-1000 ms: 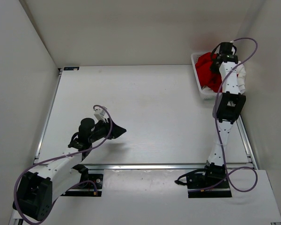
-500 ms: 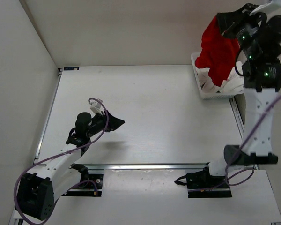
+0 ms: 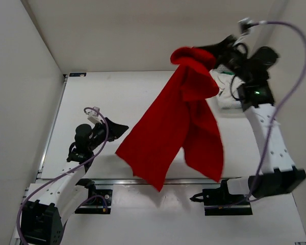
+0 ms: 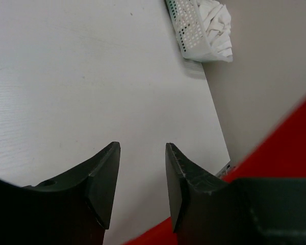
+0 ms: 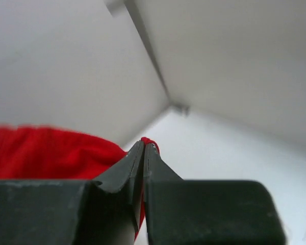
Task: Fold and stack the t-shirts
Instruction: Move the tshirt to the center of the board
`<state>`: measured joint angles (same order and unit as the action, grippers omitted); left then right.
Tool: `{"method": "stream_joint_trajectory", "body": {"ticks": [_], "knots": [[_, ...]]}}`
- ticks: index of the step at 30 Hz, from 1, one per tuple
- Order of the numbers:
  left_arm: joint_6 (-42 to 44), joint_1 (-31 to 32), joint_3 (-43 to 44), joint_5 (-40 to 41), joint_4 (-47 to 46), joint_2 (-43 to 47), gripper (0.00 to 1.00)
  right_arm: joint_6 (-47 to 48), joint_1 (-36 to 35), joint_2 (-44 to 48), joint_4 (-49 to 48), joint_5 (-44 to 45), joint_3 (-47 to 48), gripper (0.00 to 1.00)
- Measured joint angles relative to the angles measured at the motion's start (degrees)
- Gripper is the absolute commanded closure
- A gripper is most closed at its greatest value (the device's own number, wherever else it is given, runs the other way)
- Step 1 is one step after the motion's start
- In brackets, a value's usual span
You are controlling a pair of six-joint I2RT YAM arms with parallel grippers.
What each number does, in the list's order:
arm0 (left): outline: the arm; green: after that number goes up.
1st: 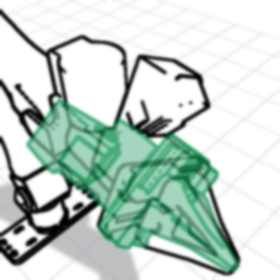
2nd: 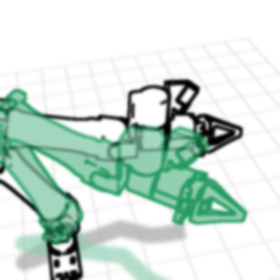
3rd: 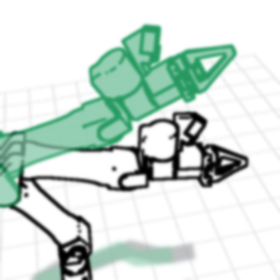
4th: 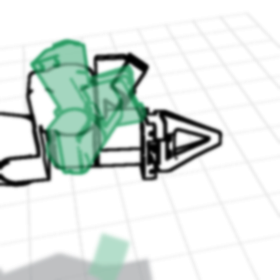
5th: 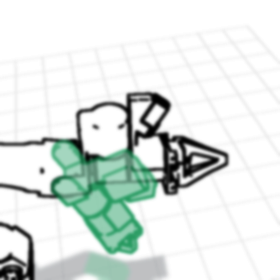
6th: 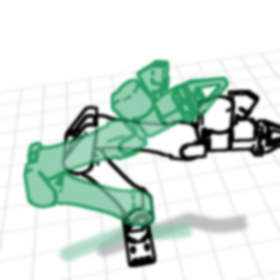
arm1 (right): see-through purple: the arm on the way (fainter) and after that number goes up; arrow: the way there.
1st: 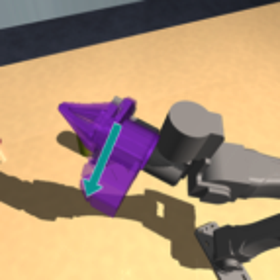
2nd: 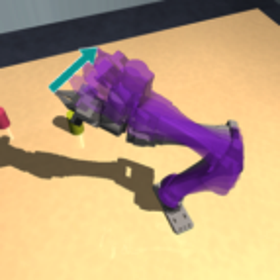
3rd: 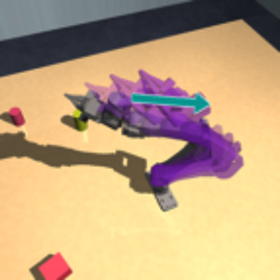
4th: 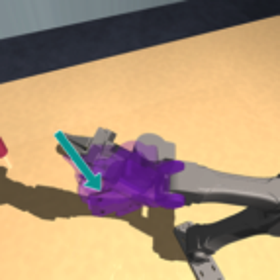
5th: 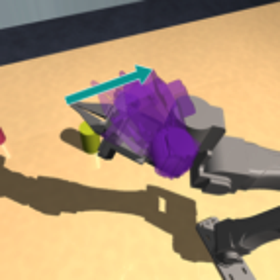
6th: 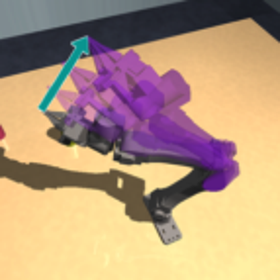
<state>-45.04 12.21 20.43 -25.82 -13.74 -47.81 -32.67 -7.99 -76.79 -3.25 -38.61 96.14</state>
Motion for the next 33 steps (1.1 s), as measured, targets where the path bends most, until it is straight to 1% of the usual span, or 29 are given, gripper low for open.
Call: {"method": "stream_joint_trajectory", "body": {"ticks": [1, 2, 5, 6, 8, 9, 10, 12, 13, 14, 15, 16, 17, 18, 19, 20, 21, 22, 23, 24, 25, 27, 28, 29, 30, 31, 32, 33], "knots": [[0.04, -0.35, -0.59, 0.42, 0.59, 0.96, 0.48, -1.18, 0.20, -1.22, -2.27, -1.55, -7.19, 1.00], [0.09, -0.48, -0.85, 0.50, 0.87, 1.31, 0.49, -1.70, 0.20, -2.71, -2.89, -2.12, -9.77, 1.00], [1.11, -0.94, -1.20, 2.43, 3.82, 2.29, 0.47, -4.00, 0.70, -12.52, -6.08, -4.44, -20.70, 1.00], [1.42, -1.05, -1.20, 3.04, 4.28, 2.23, 0.46, -4.96, 1.20, -17.57, -5.77, -5.57, -22.84, 1.00], [2.23, -1.14, -1.20, 4.22, 5.49, 2.03, 0.44, -5.57, 2.05, -24.61, -4.87, -6.54, -22.86, 1.00], [2.67, -1.07, -1.20, 4.72, 6.05, 2.03, 0.43, -5.88, 2.58, -27.85, -4.42, -6.82, -22.23, 0.98], [3.58, -0.63, -1.20, 5.77, 6.99, 2.05, 0.42, -6.16, 3.13, -30.77, -3.67, -6.88, -21.24, 0.95], [5.64, 0.72, -1.20, 7.80, 8.87, 2.08, 0.38, -6.38, 4.46, -34.77, -2.34, -6.47, -19.10, 0.81], [7.43, 2.82, -1.11, 10.67, 10.80, 2.19, 0.36, -6.05, 5.07, -35.47, -1.01, -5.86, -18.18, 0.70], [7.87, 3.67, -1.11, 11.43, 11.43, 2.27, 0.35, -5.44, 5.31, -35.56, 0.59, -4.92, -17.05, 0.66], [9.29, 5.84, -1.05, 13.60, 12.76, 2.29, 0.33, -4.17, 5.62, -35.39, 2.54, -3.54, -15.63, 0.62], [10.62, 8.81, -0.96, 15.80, 14.12, 2.23, 0.31, -3.02, 5.79, -34.99, 3.93, -1.64, -14.34, 0.55], [11.74, 11.43, -0.90, 17.53, 15.06, 1.92, 0.29, -1.64, 5.73, -34.12, 5.75, 1.18, -13.05, 0.53], [13.25, 14.64, -0.81, 19.43, 15.96, 1.11, 0.28, -0.37, 5.35, -32.94, 7.17, 3.74, -12.37, 0.49], [14.14, 16.63, -0.74, 20.39, 16.48, 0.17, 0.28, 0.85, 4.61, -30.80, 8.72, 6.71, -12.24, 0.47], [14.86, 17.77, -0.61, 21.20, 16.92, -0.98, 0.28, 1.66, 4.02, -29.29, 9.35, 8.66, -12.68, 0.48], [15.72, 18.64, -0.15, 22.23, 17.57, -2.78, 0.29, 2.54, 2.86, -26.18, 9.68, 11.56, -14.58, 0.51], [16.46, 19.39, 0.48, 23.45, 18.18, -5.07, 0.29, 2.84, 1.92, -23.58, 9.53, 13.22, -16.79, 0.66], [17.11, 20.26, 1.11, 24.87, 18.95, -7.02, 0.28, 3.21, 0.87, -20.48, 8.96, 14.84, -20.09, 0.73], [17.66, 21.07, 1.44, 26.36, 19.43, -8.59, 0.26, 3.21, -0.39, -16.83, 7.98, 16.52, -24.55, 0.89], [17.94, 21.57, 1.46, 27.39, 19.87, -9.33, 0.24, 3.52, -1.46, -13.79, 7.89, 17.94, -28.61, 1.00], [18.21, 21.79, 1.18, 28.52, 20.63, -9.27, 0.18, 3.23, -4.28, -8.50, 6.69, 20.39, -37.42, 1.00], [18.21, 21.57, 0.79, 29.44, 20.59, -8.81, 0.17, 3.28, -5.88, -6.56, 6.56, 21.75, -41.88, 0.95], [18.03, 21.14, 0.39, 30.56, 20.63, -8.37, 0.17, 3.23, -7.43, -5.35, 6.84, 23.23, -45.88, 0.77], [18.01, 21.05, 0.28, 30.88, 20.61, -8.35, 0.18, 3.32, -8.26, -5.01, 7.19, 24.26, -48.22, 0.77], [17.88, 20.76, 0.00, 31.54, 20.50, -8.37, 0.20, 3.45, -9.46, -4.74, 7.78, 26.05, -51.78, 0.65], [17.53, 20.41, -0.28, 31.91, 20.39, -8.63, 0.24, 3.34, -9.84, -4.74, 8.11, 26.93, -53.35, 0.62], [17.11, 19.78, -0.79, 31.98, 19.47, -9.29, 0.26, 3.50, -10.10, -4.76, 8.46, 27.45, -55.08, 0.58]]}}
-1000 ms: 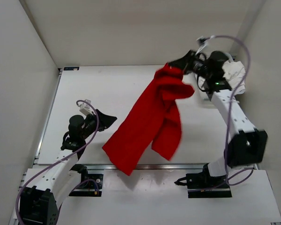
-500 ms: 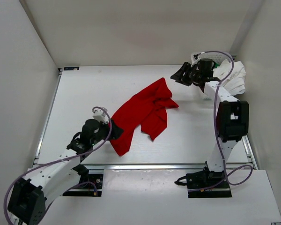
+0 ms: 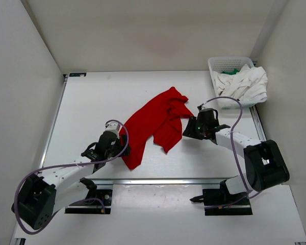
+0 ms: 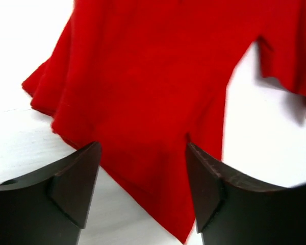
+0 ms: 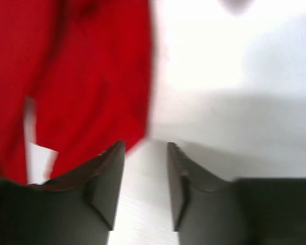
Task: Fold and stack the t-shirts
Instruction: Move the tshirt to the center of the board
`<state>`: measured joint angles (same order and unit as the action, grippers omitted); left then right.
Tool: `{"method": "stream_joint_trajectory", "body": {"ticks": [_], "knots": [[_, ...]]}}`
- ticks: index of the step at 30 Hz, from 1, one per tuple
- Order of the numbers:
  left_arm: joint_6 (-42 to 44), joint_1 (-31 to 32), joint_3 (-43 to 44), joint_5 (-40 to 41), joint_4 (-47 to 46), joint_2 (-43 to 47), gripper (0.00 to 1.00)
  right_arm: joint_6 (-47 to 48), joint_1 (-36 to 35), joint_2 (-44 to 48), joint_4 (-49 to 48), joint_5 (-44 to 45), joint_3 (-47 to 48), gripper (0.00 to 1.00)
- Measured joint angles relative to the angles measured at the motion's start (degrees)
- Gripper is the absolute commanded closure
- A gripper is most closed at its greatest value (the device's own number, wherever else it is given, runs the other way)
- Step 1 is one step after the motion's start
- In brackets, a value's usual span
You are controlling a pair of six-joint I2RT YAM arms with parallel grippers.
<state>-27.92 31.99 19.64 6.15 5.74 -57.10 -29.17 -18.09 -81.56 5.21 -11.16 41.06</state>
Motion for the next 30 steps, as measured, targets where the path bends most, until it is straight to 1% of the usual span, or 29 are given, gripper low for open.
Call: {"method": "stream_joint_trajectory", "body": {"ticks": [1, 2, 3, 5, 7, 8, 10, 11, 12, 13, 14, 17, 21, 22, 23, 24, 25, 26, 27, 28, 29, 30], "knots": [[-0.33, -0.46, -0.44, -0.07, -0.85, -0.74, 0.32, -0.11, -0.15, -0.02, 0.07, 0.37, -1.66, 0.58], [-0.70, -0.98, -0.94, -0.09, -1.64, -1.70, 0.41, -0.15, -0.17, -0.13, 0.37, 0.61, -2.82, 0.56], [-1.22, -1.84, -1.49, -0.28, -2.62, -2.97, 0.45, -0.17, -0.28, -0.57, 0.48, 0.61, -3.04, 0.54], [-2.19, -3.72, -1.81, -0.83, -5.73, -5.46, 0.60, -0.13, -0.94, -2.58, -0.68, 0.96, -2.69, 0.54], [-3.10, -5.38, -1.81, -1.33, -8.74, -7.96, 0.67, -0.09, -1.95, -5.31, -2.29, 0.85, -1.46, 0.56], [-3.43, -6.01, -1.81, -1.42, -10.40, -9.07, 0.72, 0.00, -2.54, -6.58, -3.30, 0.90, -0.50, 0.59], [-4.02, -7.04, -1.79, -1.64, -12.76, -10.91, 0.78, 0.09, -3.06, -8.92, -5.35, 0.85, 0.79, 0.69], [-4.39, -7.50, -1.57, -1.64, -13.86, -11.96, 0.82, 0.07, -3.23, -9.92, -6.54, 0.79, 1.22, 0.86], [-4.76, -7.85, -1.27, -1.81, -14.67, -12.90, 0.83, 0.24, -3.21, -10.80, -7.39, 0.83, 1.53, 0.97], [-5.16, -8.52, -0.63, -2.16, -15.65, -14.45, 0.86, 0.17, -3.06, -11.69, -7.93, 1.09, 1.84, 1.00], [-5.35, -9.05, 0.00, -2.40, -16.35, -15.67, 0.89, -0.48, -2.69, -12.52, -8.70, 0.81, 1.97, 1.00], [-6.25, -11.56, 4.46, -3.43, -17.62, -21.73, 0.95, -0.76, -1.38, -13.16, -8.55, 2.21, 2.99, 1.00], [-7.02, -14.36, 10.10, -3.85, -17.59, -27.50, 0.95, -0.76, 1.99, -11.23, -6.25, 5.14, 2.95, 0.99], [-7.06, -15.08, 11.85, -3.89, -17.09, -28.72, 0.92, -0.76, 3.04, -10.32, -5.62, 5.55, 2.95, 0.92], [-7.06, -15.56, 13.38, -3.96, -16.57, -29.53, 0.80, -0.74, 4.28, -9.27, -5.14, 6.10, 2.95, 0.86], [-6.97, -16.11, 15.15, -4.09, -16.26, -30.36, 0.65, -0.48, 5.60, -8.28, -4.68, 6.47, 3.02, 0.77], [-6.95, -16.68, 16.83, -4.31, -16.02, -30.86, 0.58, -0.33, 6.75, -7.67, -4.00, 6.62, 3.28, 0.72], [-7.32, -17.14, 17.97, -4.70, -16.06, -30.93, 0.47, 0.11, 7.74, -7.50, -3.54, 6.62, 3.69, 0.72], [-7.63, -17.53, 18.45, -5.14, -16.70, -30.58, 0.38, 0.28, 8.83, -7.50, -3.02, 6.64, 4.33, 0.69], [-7.87, -17.70, 18.38, -5.46, -17.07, -29.75, 0.34, 0.26, 9.55, -7.50, -2.45, 6.69, 4.83, 0.67], [-8.28, -17.88, 17.62, -5.53, -17.25, -28.44, 0.20, 0.31, 9.86, -7.37, -2.12, 6.95, 5.11, 0.67], [-8.48, -17.88, 16.48, -5.33, -17.35, -26.77, 0.02, 0.50, 9.94, -7.17, -1.90, 7.19, 5.25, 0.67]]}}
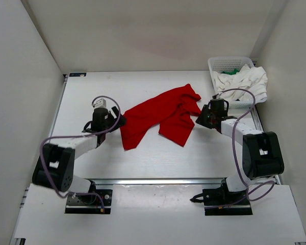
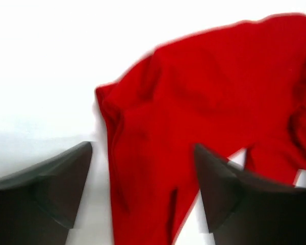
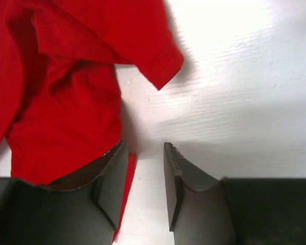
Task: Fold and stack the t-shirts
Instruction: Move the tshirt to the center of the board
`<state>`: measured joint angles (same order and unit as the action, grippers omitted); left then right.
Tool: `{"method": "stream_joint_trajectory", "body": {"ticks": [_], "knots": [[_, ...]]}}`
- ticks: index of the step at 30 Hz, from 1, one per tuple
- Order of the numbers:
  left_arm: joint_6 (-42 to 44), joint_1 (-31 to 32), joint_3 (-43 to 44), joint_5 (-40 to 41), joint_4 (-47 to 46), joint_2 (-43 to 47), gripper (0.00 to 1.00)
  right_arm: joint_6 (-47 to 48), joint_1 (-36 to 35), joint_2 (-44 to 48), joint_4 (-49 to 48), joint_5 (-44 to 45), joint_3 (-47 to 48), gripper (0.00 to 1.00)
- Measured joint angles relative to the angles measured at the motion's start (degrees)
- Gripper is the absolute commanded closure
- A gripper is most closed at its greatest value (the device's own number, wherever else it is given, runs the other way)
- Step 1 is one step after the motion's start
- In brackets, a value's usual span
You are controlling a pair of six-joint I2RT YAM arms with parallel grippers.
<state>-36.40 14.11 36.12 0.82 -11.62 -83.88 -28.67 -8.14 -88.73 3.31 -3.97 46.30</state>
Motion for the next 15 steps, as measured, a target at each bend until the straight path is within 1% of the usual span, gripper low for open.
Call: {"method": "stream_joint_trajectory", "body": {"ticks": [2, 4, 5, 7, 8, 9, 10, 11, 13, 14, 15], "knots": [[-0.42, 0.66, -3.43, 0.28, 0.79, 4.98, 0.01, 0.09, -0.37, 1.18, 0.85, 0.33, -0.04, 0.67], [-0.70, 1.99, -8.90, 0.07, 1.70, 13.07, 0.01, 0.02, -1.07, 3.65, 1.44, 0.33, -0.48, 0.67], [-0.72, 2.23, -10.38, -0.20, 1.81, 15.23, 0.01, -0.04, -1.57, 5.16, 1.11, 0.33, -0.98, 0.67], [-0.76, 2.99, -15.21, -1.07, 3.13, 22.60, 0.02, -0.28, -3.13, 8.83, 0.83, 0.35, -2.36, 0.67], [-0.90, 3.34, -17.57, -1.31, 4.20, 26.23, 0.15, -0.31, -4.15, 10.38, 0.81, 0.31, -3.02, 0.67], [-1.46, 3.63, -19.37, -1.64, 5.16, 29.03, 0.51, -0.39, -5.11, 11.47, 0.70, 0.26, -3.54, 0.67], [-2.27, 4.00, -21.27, -2.05, 5.86, 31.87, 0.76, -0.52, -6.16, 12.48, 0.13, 0.09, -4.37, 0.67], [-3.10, 4.61, -23.43, -2.25, 6.58, 34.91, 0.78, -0.68, -6.91, 13.22, -0.33, -0.11, -5.29, 0.67], [-5.14, 6.16, -26.93, -2.29, 6.97, 38.53, 0.78, -0.92, -8.11, 14.29, -0.83, -1.03, -7.58, 0.67], [-6.93, 7.30, -28.79, -2.27, 6.80, 39.56, 0.72, -1.11, -8.37, 14.49, -0.76, -1.20, -8.61, 0.67], [-8.07, 7.96, -29.75, -2.25, 6.78, 39.78, 0.68, -1.22, -8.70, 14.51, -0.70, -1.38, -9.55, 0.67]]}}
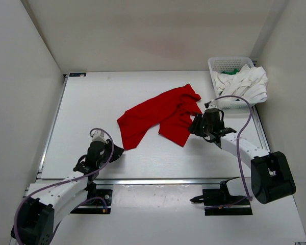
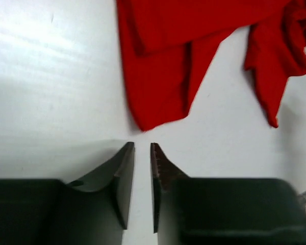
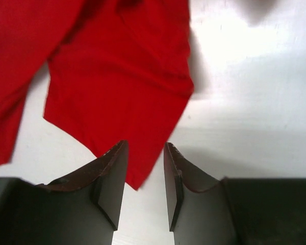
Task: Fold and stack the t-shirts
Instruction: Move the tshirt to the center of the board, then flatten out the tshirt
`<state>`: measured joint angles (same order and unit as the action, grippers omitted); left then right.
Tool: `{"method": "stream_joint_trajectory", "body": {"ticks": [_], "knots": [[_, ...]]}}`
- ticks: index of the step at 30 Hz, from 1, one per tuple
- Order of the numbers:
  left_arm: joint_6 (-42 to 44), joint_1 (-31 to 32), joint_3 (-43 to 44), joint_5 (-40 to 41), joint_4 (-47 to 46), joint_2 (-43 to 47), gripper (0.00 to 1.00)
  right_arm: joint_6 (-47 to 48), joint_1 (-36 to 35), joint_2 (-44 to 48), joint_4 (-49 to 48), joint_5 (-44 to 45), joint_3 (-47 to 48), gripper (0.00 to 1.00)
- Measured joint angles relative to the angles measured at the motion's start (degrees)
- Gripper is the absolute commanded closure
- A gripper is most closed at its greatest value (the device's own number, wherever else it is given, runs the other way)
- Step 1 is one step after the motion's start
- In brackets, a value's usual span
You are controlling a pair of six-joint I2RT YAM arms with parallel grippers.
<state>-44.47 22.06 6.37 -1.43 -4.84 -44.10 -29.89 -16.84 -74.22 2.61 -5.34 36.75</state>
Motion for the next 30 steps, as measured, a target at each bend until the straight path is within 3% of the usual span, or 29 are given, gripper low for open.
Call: {"method": "stream_joint_trajectory", "body": {"ticks": [5, 15, 21, 30], "knots": [[-8.09, 2.05, -1.99, 1.97, -1.44, -3.43, 0.49, -0.20, -1.95, 0.31, -0.04, -0.31, -1.90, 0.67], [-17.40, 2.45, -0.87, 4.72, -10.38, -13.16, 0.52, -0.31, -2.95, 3.15, -1.42, -1.40, -1.95, 0.67], [-20.57, 3.58, -0.57, 4.92, -14.12, -17.20, 0.57, -0.31, -1.92, 4.42, -2.62, -2.25, -2.78, 0.66], [-22.16, 3.82, 0.13, 5.27, -14.75, -20.33, 0.86, -0.33, -0.72, 4.68, -3.48, -3.08, -4.35, 0.66]]}}
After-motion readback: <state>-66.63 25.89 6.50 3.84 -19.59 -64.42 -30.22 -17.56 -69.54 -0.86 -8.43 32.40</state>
